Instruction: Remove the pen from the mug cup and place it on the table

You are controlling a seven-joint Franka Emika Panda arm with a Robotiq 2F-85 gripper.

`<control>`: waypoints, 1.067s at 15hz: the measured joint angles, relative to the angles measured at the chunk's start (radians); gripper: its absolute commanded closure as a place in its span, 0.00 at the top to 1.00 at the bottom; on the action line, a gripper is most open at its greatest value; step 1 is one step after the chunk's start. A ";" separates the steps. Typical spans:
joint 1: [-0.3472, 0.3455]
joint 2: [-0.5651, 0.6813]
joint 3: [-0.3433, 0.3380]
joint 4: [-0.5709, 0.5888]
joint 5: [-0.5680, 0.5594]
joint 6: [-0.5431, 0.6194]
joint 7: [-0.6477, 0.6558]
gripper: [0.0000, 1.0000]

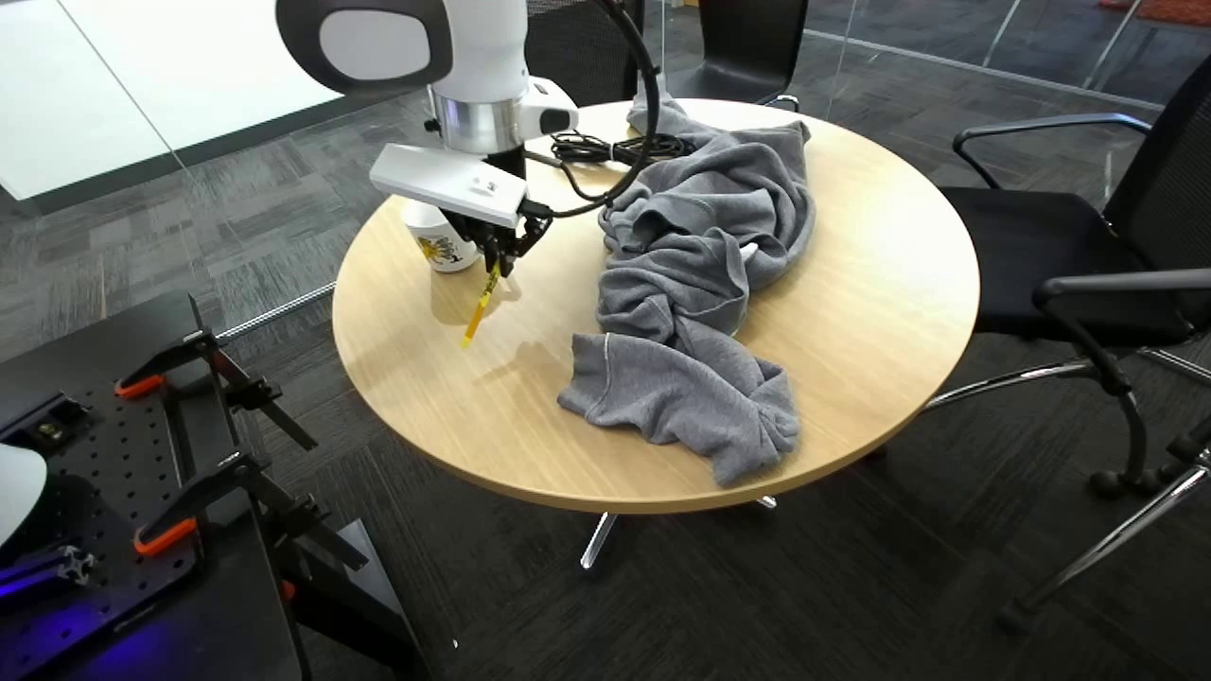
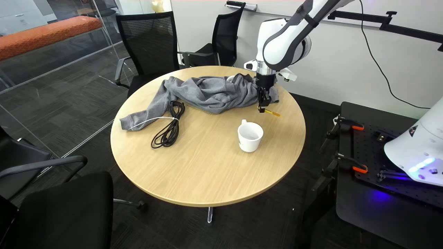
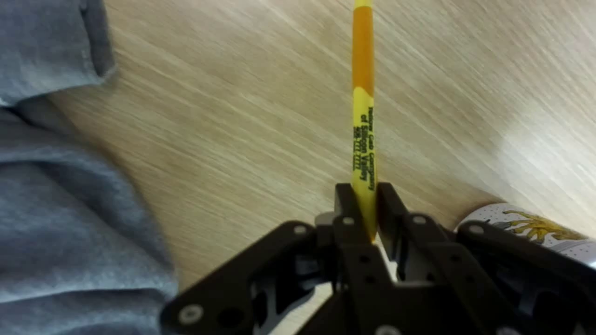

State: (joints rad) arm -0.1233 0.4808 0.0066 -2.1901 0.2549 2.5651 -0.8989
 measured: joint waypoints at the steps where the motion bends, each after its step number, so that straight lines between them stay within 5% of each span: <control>1: -0.004 0.022 0.004 0.021 -0.008 -0.009 0.009 0.04; 2: -0.008 0.042 0.009 0.041 -0.016 -0.020 0.022 0.04; 3: -0.012 0.060 0.013 0.060 -0.020 -0.029 0.029 0.40; 5: -0.015 0.090 0.017 0.091 -0.029 -0.043 0.046 0.47; 11: -0.020 0.119 0.030 0.135 -0.064 -0.056 0.089 0.92; 16: -0.017 0.047 0.037 0.101 -0.112 -0.026 0.128 1.00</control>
State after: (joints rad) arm -0.1405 0.5281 0.0438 -2.0888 0.1429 2.5394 -0.7709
